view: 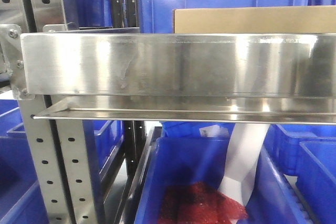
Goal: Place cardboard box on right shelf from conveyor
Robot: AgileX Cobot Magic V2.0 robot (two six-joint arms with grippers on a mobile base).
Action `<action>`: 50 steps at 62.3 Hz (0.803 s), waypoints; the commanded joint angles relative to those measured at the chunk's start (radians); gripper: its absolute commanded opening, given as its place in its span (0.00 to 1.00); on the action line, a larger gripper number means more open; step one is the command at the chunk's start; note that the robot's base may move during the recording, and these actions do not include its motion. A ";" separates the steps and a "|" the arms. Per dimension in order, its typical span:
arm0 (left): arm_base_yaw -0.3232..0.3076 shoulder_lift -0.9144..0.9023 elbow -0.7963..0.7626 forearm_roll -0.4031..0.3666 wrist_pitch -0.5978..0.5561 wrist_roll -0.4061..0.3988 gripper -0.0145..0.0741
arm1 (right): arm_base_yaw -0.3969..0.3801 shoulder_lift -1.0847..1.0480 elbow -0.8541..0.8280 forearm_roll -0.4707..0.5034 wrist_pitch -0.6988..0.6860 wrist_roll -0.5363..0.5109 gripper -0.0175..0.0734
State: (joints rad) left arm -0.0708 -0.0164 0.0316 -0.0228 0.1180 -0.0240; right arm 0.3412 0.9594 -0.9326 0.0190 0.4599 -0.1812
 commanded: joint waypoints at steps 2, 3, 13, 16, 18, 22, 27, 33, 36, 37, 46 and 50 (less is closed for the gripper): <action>0.002 -0.008 0.008 0.001 -0.085 -0.005 0.03 | -0.002 -0.047 -0.011 0.010 -0.112 0.163 0.24; 0.002 -0.008 0.008 0.001 -0.085 -0.005 0.03 | -0.002 -0.057 -0.001 0.010 -0.120 0.181 0.24; 0.002 -0.008 0.008 0.001 -0.085 -0.005 0.03 | -0.002 -0.190 0.121 0.010 -0.186 0.210 0.24; 0.002 -0.008 0.008 0.001 -0.085 -0.005 0.03 | -0.002 -0.247 0.177 0.002 -0.201 0.209 0.24; 0.002 -0.008 0.008 0.001 -0.085 -0.005 0.03 | -0.002 -0.293 0.212 -0.004 -0.207 0.209 0.24; 0.002 -0.008 0.008 0.001 -0.085 -0.005 0.03 | -0.002 -0.385 0.279 -0.008 -0.216 0.209 0.24; 0.002 -0.008 0.008 0.001 -0.085 -0.005 0.03 | -0.002 -0.525 0.371 -0.027 -0.224 0.201 0.24; 0.002 -0.008 0.008 0.001 -0.085 -0.005 0.03 | -0.002 -0.699 0.473 -0.038 -0.230 0.201 0.24; 0.002 -0.008 0.008 0.001 -0.085 -0.005 0.03 | -0.002 -0.794 0.517 -0.038 -0.230 0.201 0.24; 0.002 -0.008 0.008 0.001 -0.085 -0.005 0.03 | -0.002 -0.817 0.535 -0.038 -0.229 0.201 0.24; 0.002 -0.008 0.008 0.001 -0.085 -0.005 0.03 | -0.002 -0.998 0.641 -0.038 -0.232 0.201 0.24; 0.002 -0.006 0.008 0.001 -0.087 -0.005 0.03 | 0.000 -0.955 0.660 -0.038 -0.240 0.201 0.24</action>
State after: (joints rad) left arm -0.0708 -0.0164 0.0316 -0.0228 0.1180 -0.0240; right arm 0.3412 -0.0077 -0.2690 -0.0072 0.3205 0.0229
